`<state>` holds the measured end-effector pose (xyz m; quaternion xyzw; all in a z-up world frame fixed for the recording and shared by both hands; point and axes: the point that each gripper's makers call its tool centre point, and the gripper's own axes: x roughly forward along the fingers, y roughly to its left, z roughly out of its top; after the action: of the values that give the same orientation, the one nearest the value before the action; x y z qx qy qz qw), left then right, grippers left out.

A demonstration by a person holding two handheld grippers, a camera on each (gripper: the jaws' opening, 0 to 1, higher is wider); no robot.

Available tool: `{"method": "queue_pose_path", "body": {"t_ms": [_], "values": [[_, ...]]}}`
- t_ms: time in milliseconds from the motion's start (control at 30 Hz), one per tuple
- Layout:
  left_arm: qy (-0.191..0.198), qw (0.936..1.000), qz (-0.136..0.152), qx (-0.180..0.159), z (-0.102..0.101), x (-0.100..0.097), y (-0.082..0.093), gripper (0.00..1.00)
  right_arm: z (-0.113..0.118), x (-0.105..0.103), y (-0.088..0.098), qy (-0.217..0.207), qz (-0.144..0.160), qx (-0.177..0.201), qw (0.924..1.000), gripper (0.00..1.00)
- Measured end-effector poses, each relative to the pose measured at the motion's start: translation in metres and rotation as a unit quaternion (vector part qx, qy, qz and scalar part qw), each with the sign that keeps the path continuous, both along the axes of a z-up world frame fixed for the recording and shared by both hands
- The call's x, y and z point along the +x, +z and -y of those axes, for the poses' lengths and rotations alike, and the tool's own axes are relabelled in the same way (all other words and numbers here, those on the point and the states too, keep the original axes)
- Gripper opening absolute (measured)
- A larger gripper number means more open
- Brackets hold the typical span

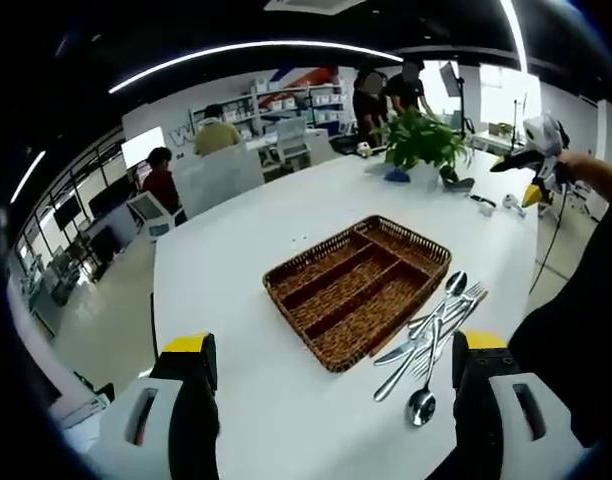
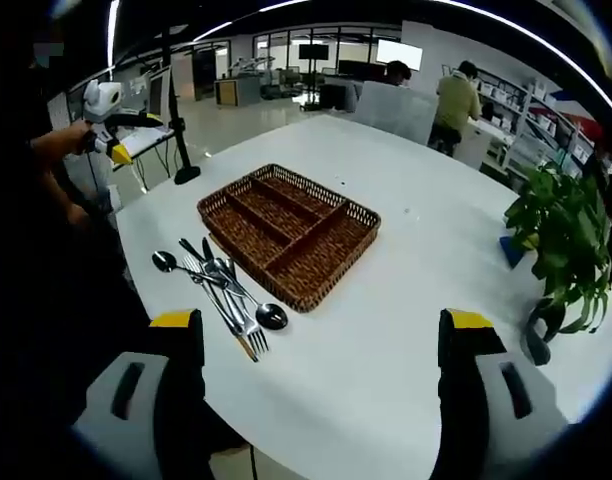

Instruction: Arrange the knives, forks, and spoons in their matching storage slots by inserting each utensil handle-first until every utensil is classified and aligned in the correct compartment

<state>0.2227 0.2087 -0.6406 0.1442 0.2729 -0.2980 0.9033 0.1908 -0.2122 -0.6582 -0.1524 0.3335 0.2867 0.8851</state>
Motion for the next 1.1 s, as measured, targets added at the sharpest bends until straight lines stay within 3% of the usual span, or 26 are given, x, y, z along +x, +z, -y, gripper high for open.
{"method": "queue_pose_path", "body": {"t_ms": [700, 1100], "values": [[-0.022, 0.9997, -0.003, 0.009, 0.012, 0.000, -0.001, 1.00, -0.008, 0.010, 0.006, 0.019, 0.017, -0.003, 0.9997, 1.00], [-0.080, 0.9959, -0.032, 0.026, 0.054, -0.006, -0.024, 0.96, -0.008, 0.011, 0.010, 0.018, 0.020, 0.005, 0.9996, 1.00]]}}
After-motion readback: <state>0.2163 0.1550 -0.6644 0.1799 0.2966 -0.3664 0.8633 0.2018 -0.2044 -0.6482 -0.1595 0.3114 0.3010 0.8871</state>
